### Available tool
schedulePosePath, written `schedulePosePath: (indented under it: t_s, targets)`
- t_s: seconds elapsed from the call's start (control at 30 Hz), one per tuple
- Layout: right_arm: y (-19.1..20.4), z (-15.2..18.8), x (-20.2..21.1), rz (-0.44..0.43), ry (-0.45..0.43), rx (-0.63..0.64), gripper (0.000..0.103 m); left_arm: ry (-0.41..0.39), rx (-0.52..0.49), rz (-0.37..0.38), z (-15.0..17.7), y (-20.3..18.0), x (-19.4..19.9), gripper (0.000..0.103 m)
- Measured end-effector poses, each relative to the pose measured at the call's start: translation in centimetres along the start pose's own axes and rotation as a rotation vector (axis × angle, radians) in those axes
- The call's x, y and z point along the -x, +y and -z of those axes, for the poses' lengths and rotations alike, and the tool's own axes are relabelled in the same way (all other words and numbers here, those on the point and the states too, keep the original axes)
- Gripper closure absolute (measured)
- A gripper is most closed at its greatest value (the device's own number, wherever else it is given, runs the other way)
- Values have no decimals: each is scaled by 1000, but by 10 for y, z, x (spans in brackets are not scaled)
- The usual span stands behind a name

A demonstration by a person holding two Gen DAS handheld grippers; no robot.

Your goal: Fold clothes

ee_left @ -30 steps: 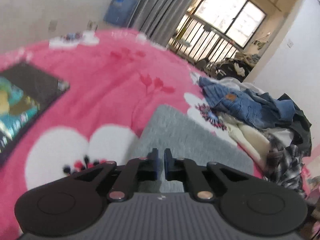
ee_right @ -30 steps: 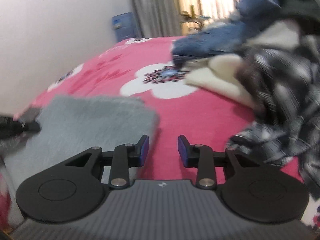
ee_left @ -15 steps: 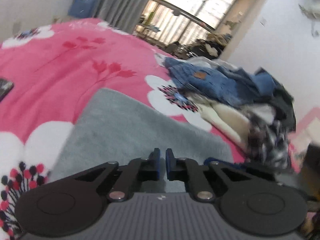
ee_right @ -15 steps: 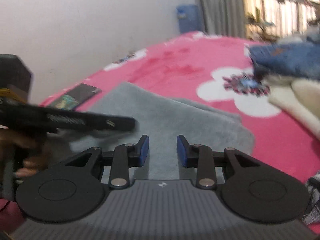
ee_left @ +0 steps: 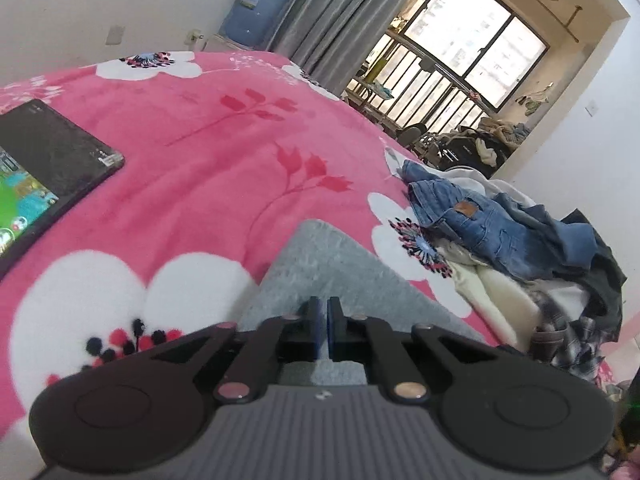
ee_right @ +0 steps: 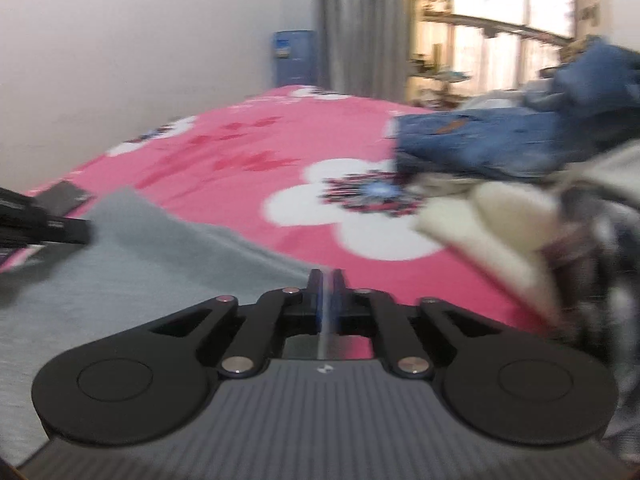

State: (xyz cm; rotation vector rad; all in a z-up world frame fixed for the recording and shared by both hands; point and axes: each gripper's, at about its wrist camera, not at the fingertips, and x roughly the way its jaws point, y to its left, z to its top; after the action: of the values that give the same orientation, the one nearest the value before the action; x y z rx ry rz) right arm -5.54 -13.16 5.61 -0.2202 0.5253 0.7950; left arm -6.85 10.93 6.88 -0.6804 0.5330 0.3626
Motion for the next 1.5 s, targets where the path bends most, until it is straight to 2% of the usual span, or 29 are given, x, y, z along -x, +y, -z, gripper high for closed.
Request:
schedulePosePath:
  t_s: [0.07, 0.17, 0.2, 0.27, 0.33, 0.4, 0.47, 0.57, 0.63, 0.73, 0.8, 0.87, 0.97, 1.0, 1.07, 1.13, 1.2, 1.27, 1.3, 1.33, 1.37, 1.43, 1.5]
  targets:
    - [-11, -2, 8, -8, 1, -28, 93, -1, -44, 25, -5, -11, 4, 95]
    - [-8, -11, 29, -164, -87, -71, 93, 35, -124, 138, -9, -35, -7, 92]
    - [-3, -14, 32, -214, -100, -65, 92, 60, -118, 164, -10, -39, -16, 92]
    - [10, -15, 24, -266, -72, -31, 91, 112, -98, 212, -11, -46, -34, 93]
    - [23, -13, 14, -302, -36, 1, 91, 160, -23, 235, -12, -40, -52, 93]
    - [20, -1, -2, -268, 34, -12, 92, 198, 35, 208, -13, -27, -70, 97]
    - [7, 9, -8, -287, 45, -84, 94, 217, 123, 202, -14, -10, -80, 100]
    - [-9, 9, -9, -273, 41, -130, 102, 130, 185, 134, -19, 9, -72, 100]
    - [-12, 8, -10, -255, 42, -136, 103, 91, 177, 94, -23, 16, -68, 100]
    - [-12, 8, -10, -229, 43, -135, 103, 87, 223, 83, -26, 27, -64, 100]
    - [-10, 8, -6, -189, 35, -120, 103, 53, 186, 48, -24, 30, -58, 100]
    - [-10, 8, -1, -132, 30, -100, 103, 53, 204, 55, -21, 35, -54, 100]
    - [-18, 11, 3, 32, 57, -71, 79, 35, 159, 32, -21, 32, -39, 100]
    - [-23, 12, 4, 60, 76, -77, 79, 26, 114, 25, -21, 28, -30, 100]
    - [-27, 16, 15, 23, 78, -84, 79, 17, 37, 20, -18, 18, -14, 87]
    - [-25, 20, 29, -18, 64, -68, 78, 14, -31, 30, -14, 11, 5, 84]
    - [-16, 22, 42, -45, 56, -22, 69, 11, -86, 41, -9, 10, 26, 81]
    - [-13, 24, 54, -105, 46, -21, 46, 23, -108, 45, -8, 16, 43, 66]
    - [-14, 24, 58, -150, 45, -34, 38, 33, -116, 47, -7, 20, 51, 61]
    - [-15, 24, 61, -203, 51, -46, 36, 56, -109, 50, -7, 28, 54, 51]
    - [-17, 24, 63, -260, 57, -59, 33, 82, -98, 52, -7, 36, 56, 48]
    - [-20, 27, 62, -339, 72, -102, 23, 157, -27, 62, -7, 55, 52, 47]
    - [-27, 32, 51, -378, 119, -193, 21, 225, 66, 103, -6, 68, 43, 47]
